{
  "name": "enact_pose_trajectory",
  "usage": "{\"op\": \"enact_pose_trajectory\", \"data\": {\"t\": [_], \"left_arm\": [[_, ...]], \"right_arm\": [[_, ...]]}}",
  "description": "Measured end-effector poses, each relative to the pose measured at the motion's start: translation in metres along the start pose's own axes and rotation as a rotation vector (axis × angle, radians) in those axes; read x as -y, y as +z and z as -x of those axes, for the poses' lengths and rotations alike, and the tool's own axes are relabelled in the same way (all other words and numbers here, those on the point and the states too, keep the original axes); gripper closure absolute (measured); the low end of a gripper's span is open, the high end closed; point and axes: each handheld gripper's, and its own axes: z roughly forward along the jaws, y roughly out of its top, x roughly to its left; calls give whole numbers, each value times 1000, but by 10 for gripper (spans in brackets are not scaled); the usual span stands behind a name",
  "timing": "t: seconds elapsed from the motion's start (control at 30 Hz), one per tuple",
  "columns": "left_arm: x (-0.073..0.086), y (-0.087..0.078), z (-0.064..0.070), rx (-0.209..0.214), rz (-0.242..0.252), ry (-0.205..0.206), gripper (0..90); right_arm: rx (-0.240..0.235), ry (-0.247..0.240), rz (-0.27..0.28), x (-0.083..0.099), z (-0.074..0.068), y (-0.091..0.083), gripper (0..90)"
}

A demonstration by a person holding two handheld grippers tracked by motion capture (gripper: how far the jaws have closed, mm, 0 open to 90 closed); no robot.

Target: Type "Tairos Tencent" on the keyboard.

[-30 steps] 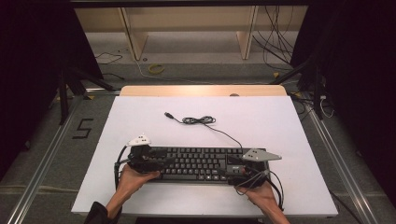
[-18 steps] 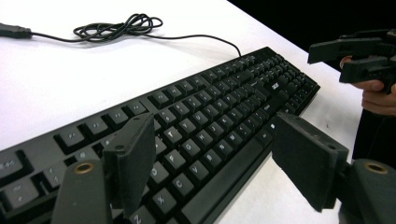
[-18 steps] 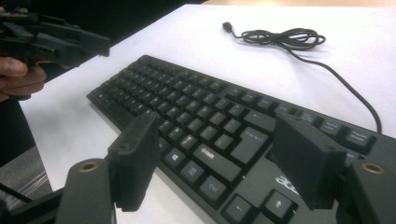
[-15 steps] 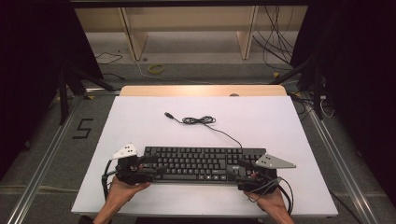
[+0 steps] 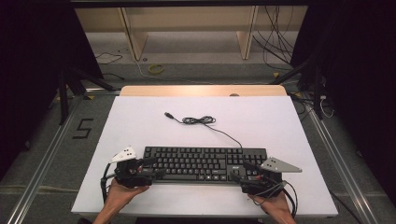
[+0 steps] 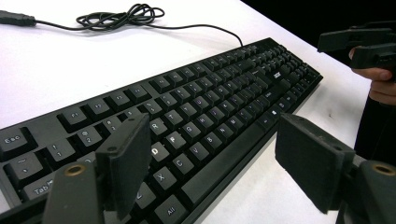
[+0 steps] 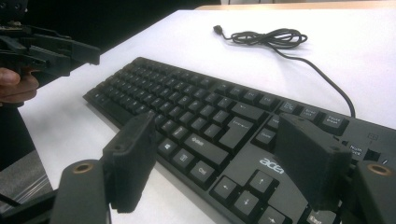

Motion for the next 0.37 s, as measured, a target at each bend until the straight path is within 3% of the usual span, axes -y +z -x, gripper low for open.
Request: {"op": "enact_pose_trajectory", "data": {"t": [0.37], "left_arm": [[0,2,-1,-2,-7,-1,260]], "right_arm": [[2,-2,-1,1,1,1,296]]}}
